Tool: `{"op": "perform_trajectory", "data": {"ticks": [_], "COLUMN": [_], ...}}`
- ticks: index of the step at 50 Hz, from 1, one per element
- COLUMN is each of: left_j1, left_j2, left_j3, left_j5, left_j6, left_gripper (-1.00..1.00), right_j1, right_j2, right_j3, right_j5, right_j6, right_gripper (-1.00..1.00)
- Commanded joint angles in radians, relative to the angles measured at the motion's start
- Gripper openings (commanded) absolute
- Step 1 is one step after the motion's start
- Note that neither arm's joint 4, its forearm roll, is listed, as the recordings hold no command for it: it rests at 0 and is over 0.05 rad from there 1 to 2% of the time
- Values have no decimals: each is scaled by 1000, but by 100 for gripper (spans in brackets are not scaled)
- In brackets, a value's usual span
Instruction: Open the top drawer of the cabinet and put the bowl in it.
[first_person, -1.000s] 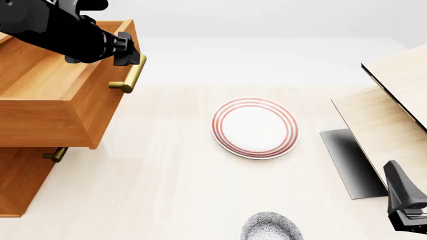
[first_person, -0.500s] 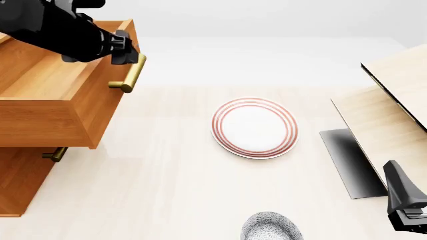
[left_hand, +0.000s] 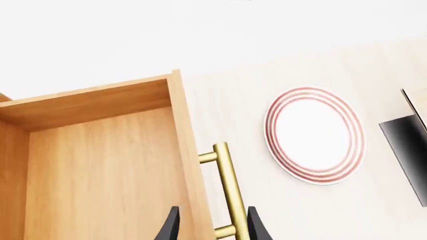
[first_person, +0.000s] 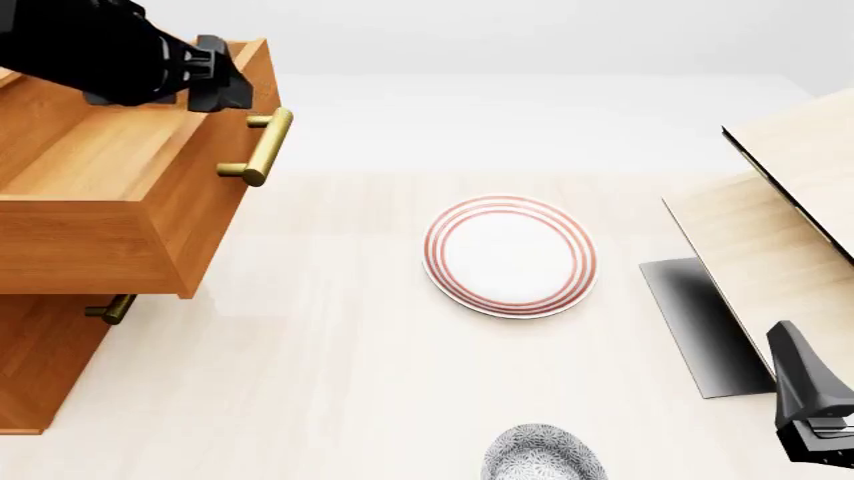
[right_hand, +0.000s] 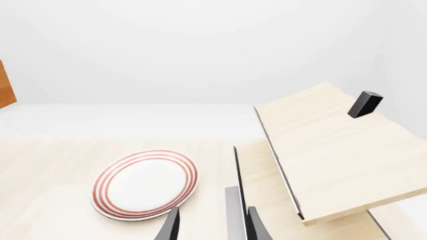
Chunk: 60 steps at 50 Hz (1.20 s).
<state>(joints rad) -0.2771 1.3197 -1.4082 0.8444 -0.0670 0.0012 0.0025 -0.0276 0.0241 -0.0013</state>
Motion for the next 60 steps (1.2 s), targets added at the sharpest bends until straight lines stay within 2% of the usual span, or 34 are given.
{"op": "perform_trajectory", "data": {"ticks": [1, 8, 15, 22, 24, 34, 42, 54, 55, 57, 59, 60], "left_j1": [0, 0, -51, -90, -70, -148, -181, -256, -290, -271, -302, -295], "left_j2": [-22, -28, -25, -41, -51, -64, -69, -88, -85, -100, -96, -103], "left_j3": [-14, -16, -32, -29, -2, 6, 18, 40, 36, 65, 61, 73], "left_j5": [22, 33, 41, 37, 38, 17, 13, -17, -32, -30, -39, -37], "left_j6": [30, 61, 101, 101, 103, 102, 139, 116, 105, 123, 97, 111], "left_gripper": [100, 100, 100, 100, 100, 100, 100, 100, 100, 100, 100, 100], "right_j1": [0, 0, -1, 0, 0, 0, 0, 0, 0, 0, 0, 0], "right_j2": [1, 1, 1, 1, 1, 1, 1, 1, 1, 1, 1, 1], "right_j3": [7, 7, 7, 7, 7, 7, 7, 7, 7, 7, 7, 7], "right_j5": [-8, -8, -8, -8, -8, -8, -8, -8, -8, -8, -8, -8], "right_j6": [0, 0, 0, 0, 0, 0, 0, 0, 0, 0, 0, 0], "right_gripper": [100, 100, 100, 100, 100, 100, 100, 100, 100, 100, 100, 100]}}
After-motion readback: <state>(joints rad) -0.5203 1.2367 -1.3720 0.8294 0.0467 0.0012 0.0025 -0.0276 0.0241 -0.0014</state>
